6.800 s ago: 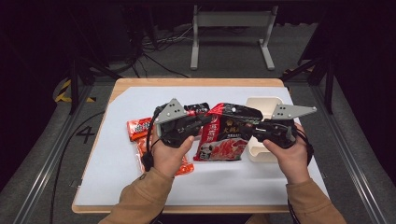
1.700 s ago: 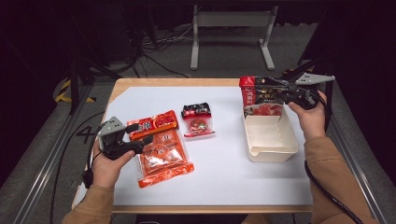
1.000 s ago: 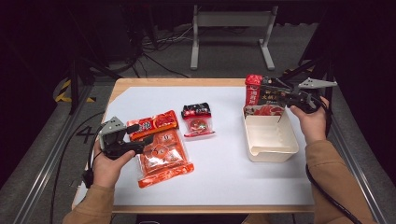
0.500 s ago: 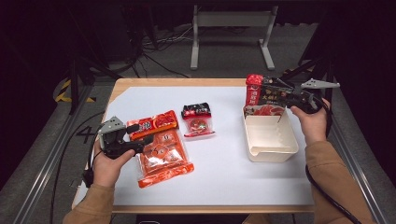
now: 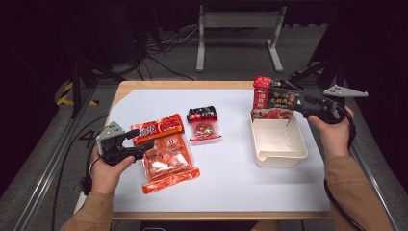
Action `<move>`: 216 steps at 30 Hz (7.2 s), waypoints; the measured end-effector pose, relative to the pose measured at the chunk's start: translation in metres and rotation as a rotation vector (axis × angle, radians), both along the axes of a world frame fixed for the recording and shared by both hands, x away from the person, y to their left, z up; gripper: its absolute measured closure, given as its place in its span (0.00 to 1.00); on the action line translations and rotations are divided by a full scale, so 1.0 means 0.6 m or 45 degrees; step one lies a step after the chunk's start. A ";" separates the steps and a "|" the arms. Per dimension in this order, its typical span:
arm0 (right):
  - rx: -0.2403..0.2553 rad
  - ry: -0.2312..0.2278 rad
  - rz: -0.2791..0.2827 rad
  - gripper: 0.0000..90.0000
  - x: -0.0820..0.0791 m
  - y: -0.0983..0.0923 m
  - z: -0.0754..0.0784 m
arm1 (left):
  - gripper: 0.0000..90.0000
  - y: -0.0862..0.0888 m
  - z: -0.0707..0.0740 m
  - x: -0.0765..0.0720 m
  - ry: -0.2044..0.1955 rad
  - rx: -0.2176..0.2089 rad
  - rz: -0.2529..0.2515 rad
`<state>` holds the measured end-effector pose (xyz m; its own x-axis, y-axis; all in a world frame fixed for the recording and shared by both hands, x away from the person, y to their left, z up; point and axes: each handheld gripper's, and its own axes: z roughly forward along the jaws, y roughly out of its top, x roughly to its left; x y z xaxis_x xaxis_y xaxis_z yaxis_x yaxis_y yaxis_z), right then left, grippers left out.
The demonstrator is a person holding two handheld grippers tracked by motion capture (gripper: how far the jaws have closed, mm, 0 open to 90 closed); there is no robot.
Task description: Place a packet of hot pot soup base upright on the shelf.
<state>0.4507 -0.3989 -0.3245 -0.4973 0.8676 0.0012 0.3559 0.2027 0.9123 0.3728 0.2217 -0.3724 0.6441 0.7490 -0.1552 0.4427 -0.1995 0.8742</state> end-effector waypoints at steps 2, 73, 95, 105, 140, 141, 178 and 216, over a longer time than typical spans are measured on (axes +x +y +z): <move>0.011 -0.003 0.006 0.39 -0.017 0.001 -0.001 | 0.27 0.002 0.000 0.001 -0.005 -0.010 0.009; 0.042 0.001 0.686 0.49 -0.170 0.260 -0.059 | 0.34 0.062 -0.012 0.115 0.036 0.081 0.143; 0.031 -0.016 0.715 0.47 -0.168 0.261 -0.059 | 0.32 0.083 -0.072 0.177 0.161 0.064 0.188; 0.019 -0.014 0.717 0.47 -0.169 0.264 -0.061 | 0.31 0.089 -0.107 0.188 0.261 0.044 0.217; 0.006 0.020 0.716 0.47 -0.165 0.265 -0.068 | 0.42 0.077 -0.137 0.184 0.340 -0.083 0.083; 0.007 0.022 0.716 0.47 -0.165 0.266 -0.069 | 0.43 0.075 -0.136 0.184 0.342 -0.079 0.074; 0.023 0.051 0.710 0.45 -0.159 0.266 -0.073 | 1.00 0.067 -0.098 0.155 0.284 -0.084 0.100; 0.030 0.071 0.721 0.53 -0.167 0.262 -0.060 | 1.00 0.003 0.092 0.050 -0.099 -0.156 -0.150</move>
